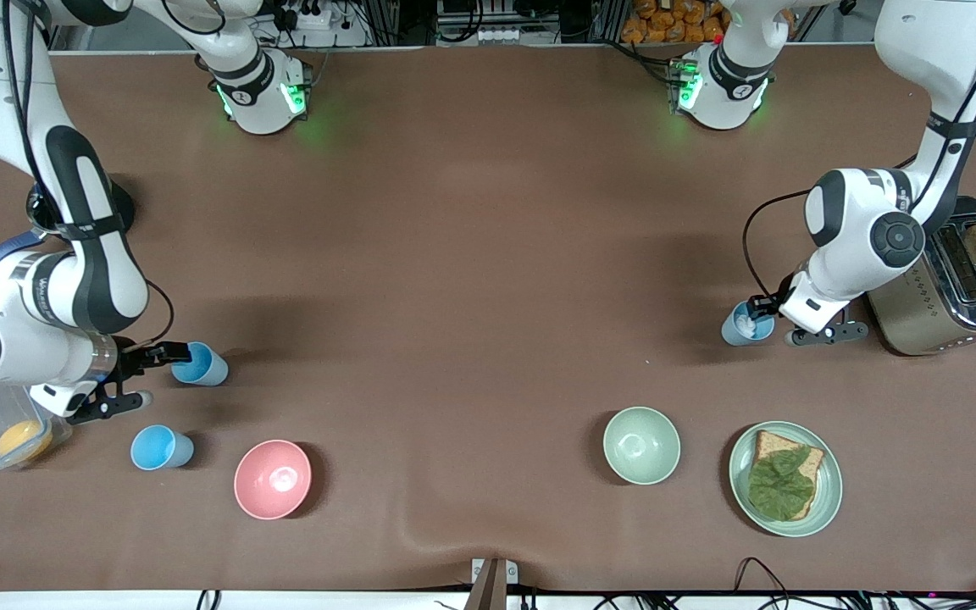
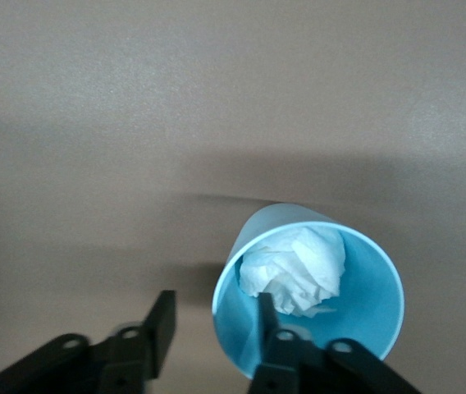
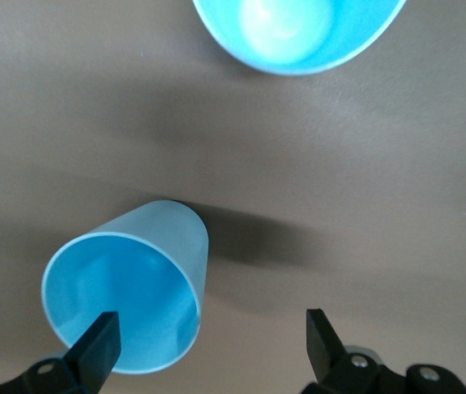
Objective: Stack blue cups with both arms
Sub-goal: 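Close the left gripper on its blue cup while the right gripper grasps another, then carry the blue cup with the left gripper toward the table middle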
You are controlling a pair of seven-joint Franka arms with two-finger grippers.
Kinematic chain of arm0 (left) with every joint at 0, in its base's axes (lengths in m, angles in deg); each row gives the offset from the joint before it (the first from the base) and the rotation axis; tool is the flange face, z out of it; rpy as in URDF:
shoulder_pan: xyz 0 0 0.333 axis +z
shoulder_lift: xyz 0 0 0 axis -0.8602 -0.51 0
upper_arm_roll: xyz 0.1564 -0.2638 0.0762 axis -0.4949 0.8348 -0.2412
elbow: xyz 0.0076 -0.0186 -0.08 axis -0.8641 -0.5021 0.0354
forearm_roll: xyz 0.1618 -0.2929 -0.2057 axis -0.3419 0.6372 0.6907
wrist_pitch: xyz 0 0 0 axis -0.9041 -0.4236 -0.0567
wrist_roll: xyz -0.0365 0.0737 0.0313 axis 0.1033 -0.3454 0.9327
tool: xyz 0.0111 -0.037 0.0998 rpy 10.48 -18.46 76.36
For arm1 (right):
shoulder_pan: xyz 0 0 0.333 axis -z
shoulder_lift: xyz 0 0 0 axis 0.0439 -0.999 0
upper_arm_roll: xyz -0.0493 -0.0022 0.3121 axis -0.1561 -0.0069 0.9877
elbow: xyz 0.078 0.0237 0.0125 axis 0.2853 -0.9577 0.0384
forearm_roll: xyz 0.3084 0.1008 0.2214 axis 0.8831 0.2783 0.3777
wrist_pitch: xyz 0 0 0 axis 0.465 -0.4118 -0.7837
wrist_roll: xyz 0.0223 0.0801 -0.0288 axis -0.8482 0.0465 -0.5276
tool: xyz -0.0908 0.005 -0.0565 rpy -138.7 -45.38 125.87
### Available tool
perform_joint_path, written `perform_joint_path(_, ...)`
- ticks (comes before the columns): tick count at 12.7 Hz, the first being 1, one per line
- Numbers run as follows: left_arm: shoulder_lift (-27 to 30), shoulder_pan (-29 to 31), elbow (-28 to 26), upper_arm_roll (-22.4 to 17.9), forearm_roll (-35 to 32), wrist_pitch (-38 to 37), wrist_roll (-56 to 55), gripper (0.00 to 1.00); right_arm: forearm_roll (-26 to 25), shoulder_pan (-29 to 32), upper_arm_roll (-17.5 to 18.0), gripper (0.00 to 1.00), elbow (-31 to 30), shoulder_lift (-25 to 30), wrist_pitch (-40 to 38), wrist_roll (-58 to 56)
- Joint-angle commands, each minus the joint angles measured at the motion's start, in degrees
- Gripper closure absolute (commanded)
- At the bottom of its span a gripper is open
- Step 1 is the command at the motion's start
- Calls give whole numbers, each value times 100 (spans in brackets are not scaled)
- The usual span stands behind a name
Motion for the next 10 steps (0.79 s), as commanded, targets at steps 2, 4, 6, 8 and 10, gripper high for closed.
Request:
perform_joint_path(2,0,-11,104,39,51,43,119,100,61,-27,21,0,117,-307,59,-76)
perform_joint_path(4,114,15,104,136,60,-1,127,100,210,-18,21,42,109,-360,174,-76)
perform_joint_path(6,299,16,104,328,68,-89,31,100,220,-62,21,100,117,-360,165,-67)
perform_joint_path(8,448,16,173,662,139,-439,-336,100,220,-62,21,100,117,-351,148,-67)
perform_joint_path(10,466,16,314,1118,139,-651,-1081,100,220,-62,21,100,135,-342,139,-67)
